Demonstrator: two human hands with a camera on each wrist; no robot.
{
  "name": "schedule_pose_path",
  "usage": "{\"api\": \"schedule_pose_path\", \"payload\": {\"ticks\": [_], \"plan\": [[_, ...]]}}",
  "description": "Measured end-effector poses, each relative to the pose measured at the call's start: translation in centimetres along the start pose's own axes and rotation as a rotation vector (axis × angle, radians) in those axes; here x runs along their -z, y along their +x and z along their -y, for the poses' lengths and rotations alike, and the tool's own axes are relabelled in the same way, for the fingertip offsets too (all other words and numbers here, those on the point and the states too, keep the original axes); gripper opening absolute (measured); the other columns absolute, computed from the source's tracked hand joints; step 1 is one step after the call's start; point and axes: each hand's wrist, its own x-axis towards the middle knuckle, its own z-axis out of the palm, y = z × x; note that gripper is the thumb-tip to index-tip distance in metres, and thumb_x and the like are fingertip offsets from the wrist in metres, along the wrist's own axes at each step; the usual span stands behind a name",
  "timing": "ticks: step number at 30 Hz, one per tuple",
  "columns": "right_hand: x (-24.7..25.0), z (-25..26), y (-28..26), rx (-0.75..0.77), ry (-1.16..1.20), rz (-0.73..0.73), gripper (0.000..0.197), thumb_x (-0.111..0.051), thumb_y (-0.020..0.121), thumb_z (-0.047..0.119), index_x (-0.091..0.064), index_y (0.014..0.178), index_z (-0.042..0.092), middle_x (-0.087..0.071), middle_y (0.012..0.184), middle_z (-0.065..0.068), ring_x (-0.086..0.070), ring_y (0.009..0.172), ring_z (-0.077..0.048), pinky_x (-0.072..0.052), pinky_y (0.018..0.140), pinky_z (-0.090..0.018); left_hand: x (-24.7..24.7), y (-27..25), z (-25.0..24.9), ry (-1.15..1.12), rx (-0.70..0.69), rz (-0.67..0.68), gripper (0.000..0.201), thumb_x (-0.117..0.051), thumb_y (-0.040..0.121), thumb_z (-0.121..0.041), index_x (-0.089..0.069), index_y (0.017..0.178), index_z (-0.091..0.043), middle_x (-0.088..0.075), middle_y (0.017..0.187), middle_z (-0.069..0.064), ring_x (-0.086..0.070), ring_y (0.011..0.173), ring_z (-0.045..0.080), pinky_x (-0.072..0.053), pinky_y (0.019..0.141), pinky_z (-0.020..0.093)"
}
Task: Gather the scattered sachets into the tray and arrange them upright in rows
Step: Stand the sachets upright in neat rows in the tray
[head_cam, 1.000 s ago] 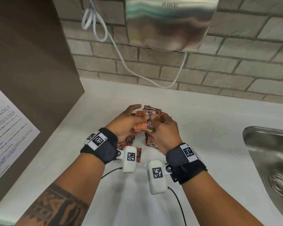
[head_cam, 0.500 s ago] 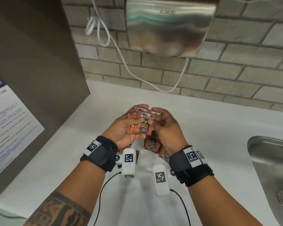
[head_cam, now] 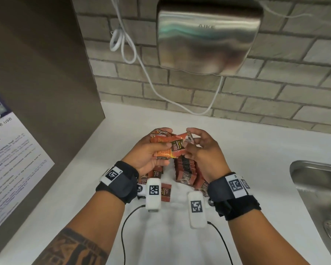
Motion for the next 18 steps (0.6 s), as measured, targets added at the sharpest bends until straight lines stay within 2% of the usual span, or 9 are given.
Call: {"api": "schedule_pose_path", "payload": {"ticks": [2, 4, 6, 8, 10, 11, 14, 17, 18], "plan": [[-0.7, -0.2, -0.5, -0.066, 0.015, 0.043, 0.035, -0.067, 0.087, -0.003, -0.062, 0.114, 0.019, -0.071, 0.097, -0.014, -0.074, 0.085, -0.027, -0.060, 0.076, -0.039, 0.7, -0.1, -0.4, 0.046, -0.024, -0.016, 0.044, -0.070, 0.085, -0.004, -0.063, 0.126, -0.018, -0.071, 0.111, 0.012, -0.069, 0.087, 0.025, -0.056, 0.048, 0.024], [-1.5, -0.3, -1.0, -0.109, -0.090, 0.123, 0.032, -0.070, 0.083, -0.005, -0.059, 0.105, 0.014, -0.069, 0.092, -0.008, -0.069, 0.078, -0.021, -0.059, 0.072, -0.041, 1.4, 0.0, -0.7, 0.095, -0.043, 0.003, 0.042, -0.071, 0.087, -0.002, -0.061, 0.125, -0.017, -0.070, 0.110, 0.013, -0.069, 0.082, 0.025, -0.053, 0.045, 0.022], [-2.3, -0.4, -1.2, -0.159, -0.194, 0.161, 0.033, -0.072, 0.080, -0.004, -0.054, 0.102, 0.011, -0.066, 0.094, -0.008, -0.064, 0.067, -0.017, -0.055, 0.064, -0.038, 2.0, 0.1, -0.9, 0.147, -0.046, 0.029, 0.041, -0.072, 0.086, -0.001, -0.061, 0.123, -0.018, -0.069, 0.108, 0.014, -0.067, 0.072, 0.020, -0.050, 0.043, 0.021], [-3.0, -0.4, -1.4, -0.230, -0.198, 0.172, 0.037, -0.072, 0.079, -0.002, -0.051, 0.106, 0.010, -0.068, 0.095, -0.009, -0.065, 0.063, -0.018, -0.055, 0.069, -0.043, 2.5, 0.1, -0.7, 0.182, -0.044, 0.039, 0.042, -0.074, 0.085, 0.000, -0.061, 0.122, -0.017, -0.068, 0.105, 0.014, -0.066, 0.066, 0.018, -0.050, 0.042, 0.021], [-3.6, -0.4, -1.6, -0.330, -0.088, 0.212, 0.042, -0.068, 0.083, -0.001, -0.045, 0.116, 0.012, -0.074, 0.099, -0.014, -0.074, 0.080, -0.030, -0.056, 0.087, -0.053, 3.0, 0.1, -0.5, 0.188, -0.045, 0.029, 0.048, -0.077, 0.082, -0.001, -0.060, 0.125, -0.013, -0.069, 0.105, 0.014, -0.068, 0.071, 0.021, -0.050, 0.042, 0.022], [-3.8, -0.3, -1.8, -0.367, -0.018, 0.235, 0.042, -0.065, 0.087, -0.002, -0.044, 0.121, 0.011, -0.075, 0.101, -0.018, -0.074, 0.089, -0.034, -0.055, 0.092, -0.054, 3.3, 0.1, -0.4, 0.183, -0.046, 0.016, 0.051, -0.079, 0.080, -0.004, -0.059, 0.127, -0.012, -0.070, 0.106, 0.014, -0.069, 0.075, 0.023, -0.050, 0.042, 0.021], [-3.7, -0.1, -2.3, -0.372, 0.059, 0.249, 0.030, -0.053, 0.095, -0.003, -0.053, 0.124, 0.007, -0.072, 0.108, -0.023, -0.073, 0.098, -0.033, -0.059, 0.087, -0.044, 4.0, 0.2, -0.3, 0.160, -0.030, -0.022, 0.060, -0.083, 0.075, -0.012, -0.059, 0.129, -0.011, -0.071, 0.111, 0.018, -0.067, 0.085, 0.028, -0.048, 0.042, 0.019], [-2.8, -0.4, -2.1, -0.386, 0.191, 0.216, 0.032, -0.046, 0.095, -0.008, -0.060, 0.123, 0.000, -0.069, 0.115, -0.028, -0.071, 0.103, -0.037, -0.056, 0.093, -0.047, 3.9, 0.4, -0.4, 0.167, -0.012, -0.040, 0.058, -0.083, 0.078, -0.009, -0.059, 0.131, -0.009, -0.070, 0.120, 0.021, -0.068, 0.086, 0.024, -0.045, 0.040, 0.018], [-2.4, -0.4, -1.9, -0.381, 0.229, 0.198, 0.034, -0.044, 0.095, -0.010, -0.059, 0.124, -0.002, -0.067, 0.117, -0.029, -0.070, 0.103, -0.038, -0.057, 0.090, -0.047, 3.7, 0.4, -0.5, 0.173, -0.007, -0.058, 0.055, -0.082, 0.080, -0.008, -0.060, 0.131, -0.009, -0.070, 0.121, 0.019, -0.069, 0.083, 0.020, -0.044, 0.040, 0.018]]}}
